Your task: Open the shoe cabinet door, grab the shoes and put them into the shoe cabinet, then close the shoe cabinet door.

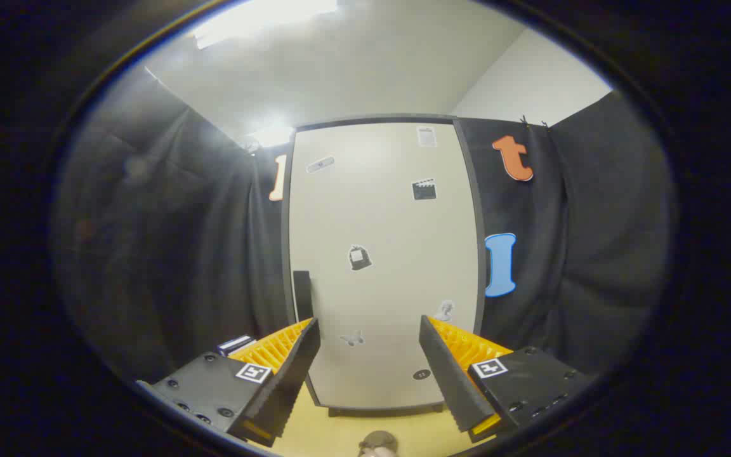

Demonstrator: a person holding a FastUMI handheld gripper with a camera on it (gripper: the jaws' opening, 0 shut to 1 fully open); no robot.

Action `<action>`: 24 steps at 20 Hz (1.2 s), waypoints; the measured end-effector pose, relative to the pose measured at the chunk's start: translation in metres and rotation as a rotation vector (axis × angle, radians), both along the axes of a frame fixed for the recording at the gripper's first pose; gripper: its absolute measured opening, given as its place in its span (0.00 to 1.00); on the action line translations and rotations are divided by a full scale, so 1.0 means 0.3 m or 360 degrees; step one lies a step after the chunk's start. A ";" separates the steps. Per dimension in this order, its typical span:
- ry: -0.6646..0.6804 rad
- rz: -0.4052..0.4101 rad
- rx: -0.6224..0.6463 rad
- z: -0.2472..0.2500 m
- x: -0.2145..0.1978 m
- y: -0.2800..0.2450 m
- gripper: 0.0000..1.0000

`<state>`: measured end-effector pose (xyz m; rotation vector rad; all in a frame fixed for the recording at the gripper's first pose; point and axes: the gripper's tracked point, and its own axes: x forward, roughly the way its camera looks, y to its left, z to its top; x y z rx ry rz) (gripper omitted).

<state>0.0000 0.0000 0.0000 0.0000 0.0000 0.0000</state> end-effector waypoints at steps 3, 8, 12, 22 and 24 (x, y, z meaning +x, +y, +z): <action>0.0069 -0.0053 0.0017 -0.030 -0.004 -0.039 1.00; 0.0130 -0.0082 -0.0014 -0.058 -0.010 -0.061 0.99; 0.0131 -0.0058 -0.0006 -0.054 -0.009 -0.049 0.99; 0.0155 0.0065 0.0002 -0.074 0.035 0.058 0.99; 0.0151 0.0064 0.0003 -0.077 0.067 0.092 0.99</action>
